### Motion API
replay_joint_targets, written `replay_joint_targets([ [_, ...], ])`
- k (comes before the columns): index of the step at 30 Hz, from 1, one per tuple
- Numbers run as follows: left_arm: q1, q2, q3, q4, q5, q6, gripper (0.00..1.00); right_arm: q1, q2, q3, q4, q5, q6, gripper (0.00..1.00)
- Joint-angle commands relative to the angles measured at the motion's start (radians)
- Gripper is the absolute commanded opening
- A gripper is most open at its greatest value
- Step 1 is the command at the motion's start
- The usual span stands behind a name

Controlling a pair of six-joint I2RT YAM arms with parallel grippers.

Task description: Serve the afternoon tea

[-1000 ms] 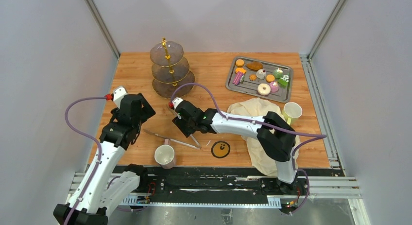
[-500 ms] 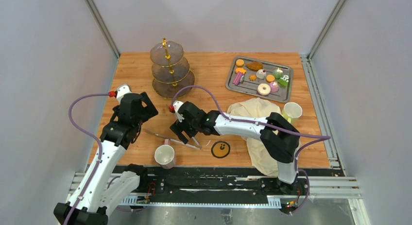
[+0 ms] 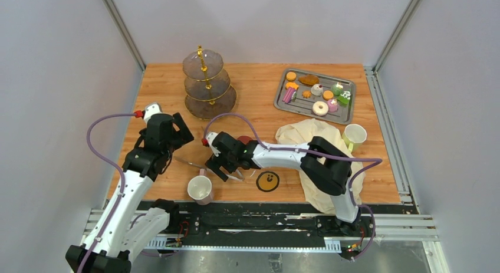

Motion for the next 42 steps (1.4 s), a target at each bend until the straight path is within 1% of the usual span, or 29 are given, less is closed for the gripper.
replay_joint_targets([
  [1,0.009,-0.014,-0.017,0.021,0.012,0.003,0.96,0.023,0.06,0.044,0.019,0.074,-0.022,0.9],
  [4,0.008,-0.016,-0.016,0.011,0.006,-0.006,0.96,0.027,0.078,0.031,0.073,0.123,-0.019,0.9],
  [7,0.008,-0.026,-0.018,0.016,0.031,-0.013,0.96,0.029,0.103,0.024,0.121,0.169,-0.014,0.9],
  [10,0.008,-0.033,-0.03,0.03,0.065,-0.011,0.96,0.029,0.124,0.042,0.126,0.187,-0.01,0.9],
  [13,0.008,-0.027,-0.033,0.026,0.07,-0.011,0.96,0.029,0.136,0.05,0.129,0.203,-0.006,0.9],
  [16,0.008,-0.021,-0.032,0.025,0.076,-0.003,0.96,0.028,0.131,0.045,0.132,0.205,-0.009,0.87],
  [18,0.008,-0.014,-0.015,0.017,0.078,0.011,0.96,0.027,0.122,0.045,0.13,0.208,-0.015,0.79],
  [19,0.008,-0.011,0.0,0.007,0.076,0.021,0.96,0.026,0.115,0.041,0.13,0.214,-0.017,0.72],
  [21,0.008,-0.012,0.018,-0.003,0.063,0.038,0.96,0.02,0.102,0.038,0.133,0.222,-0.016,0.53],
  [24,0.008,-0.016,0.028,0.002,0.059,0.04,0.96,0.003,0.076,0.046,0.127,0.201,-0.008,0.35],
  [28,0.008,-0.018,0.061,0.0,0.068,0.04,0.96,-0.006,0.019,0.037,0.116,0.203,-0.021,0.25],
  [30,0.008,-0.017,0.074,0.001,0.068,0.046,0.96,-0.008,-0.002,0.032,0.102,0.193,-0.026,0.19],
  [31,0.008,-0.016,0.078,0.002,0.067,0.049,0.96,-0.008,-0.035,0.025,0.1,0.184,-0.03,0.18],
  [33,0.008,-0.012,0.083,0.002,0.067,0.055,0.96,-0.008,-0.053,0.016,0.094,0.174,-0.033,0.18],
  [38,0.008,-0.009,0.074,0.001,0.064,0.055,0.96,-0.008,-0.039,0.003,0.094,0.176,-0.024,0.2],
  [40,0.008,-0.008,0.068,0.002,0.064,0.053,0.96,-0.006,-0.026,-0.01,0.111,0.178,-0.017,0.21],
  [42,0.008,-0.009,0.064,-0.001,0.057,0.048,0.97,-0.006,-0.016,-0.048,0.165,0.191,-0.012,0.24],
])
